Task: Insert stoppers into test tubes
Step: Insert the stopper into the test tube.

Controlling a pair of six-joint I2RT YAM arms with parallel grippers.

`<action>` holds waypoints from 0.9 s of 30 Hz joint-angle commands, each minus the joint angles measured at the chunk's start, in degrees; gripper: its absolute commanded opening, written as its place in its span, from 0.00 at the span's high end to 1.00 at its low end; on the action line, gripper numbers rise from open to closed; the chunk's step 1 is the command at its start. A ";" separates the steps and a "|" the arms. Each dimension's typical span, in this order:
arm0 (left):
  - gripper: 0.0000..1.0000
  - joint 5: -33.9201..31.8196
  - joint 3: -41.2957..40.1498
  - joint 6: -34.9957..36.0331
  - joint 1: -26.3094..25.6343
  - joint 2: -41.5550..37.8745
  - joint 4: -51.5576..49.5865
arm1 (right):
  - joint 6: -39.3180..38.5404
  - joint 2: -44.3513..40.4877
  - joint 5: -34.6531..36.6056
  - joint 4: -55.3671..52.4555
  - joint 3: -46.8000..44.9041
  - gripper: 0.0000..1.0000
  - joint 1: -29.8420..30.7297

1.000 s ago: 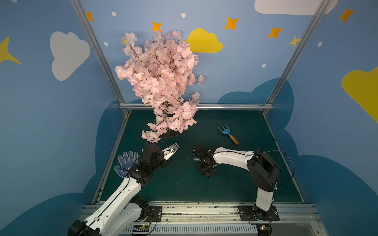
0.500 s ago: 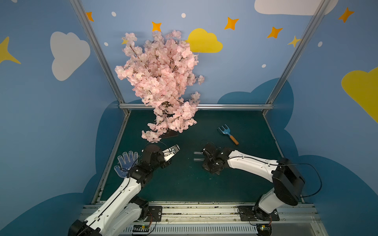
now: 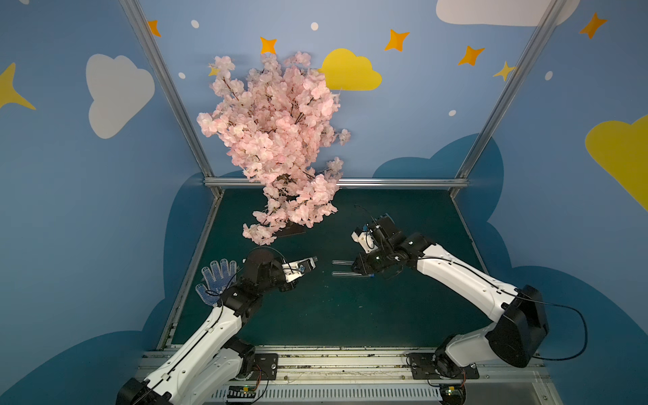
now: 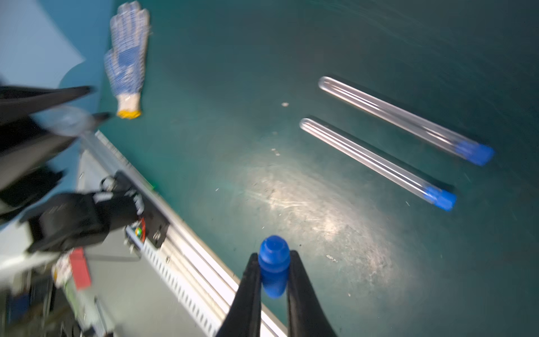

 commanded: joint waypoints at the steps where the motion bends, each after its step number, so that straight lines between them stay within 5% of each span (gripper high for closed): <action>1: 0.98 5.56 -0.38 5.60 -1.31 1.72 3.02 | -12.77 1.66 -9.68 -7.16 2.08 0.92 -0.45; 15: 0.98 10.66 -0.90 20.64 -5.42 6.92 10.09 | -22.60 7.36 -21.65 -13.93 5.81 0.94 0.28; 27: 0.98 14.24 -2.03 27.57 -6.54 4.06 8.10 | -26.70 12.09 -24.49 -19.61 11.54 0.97 1.94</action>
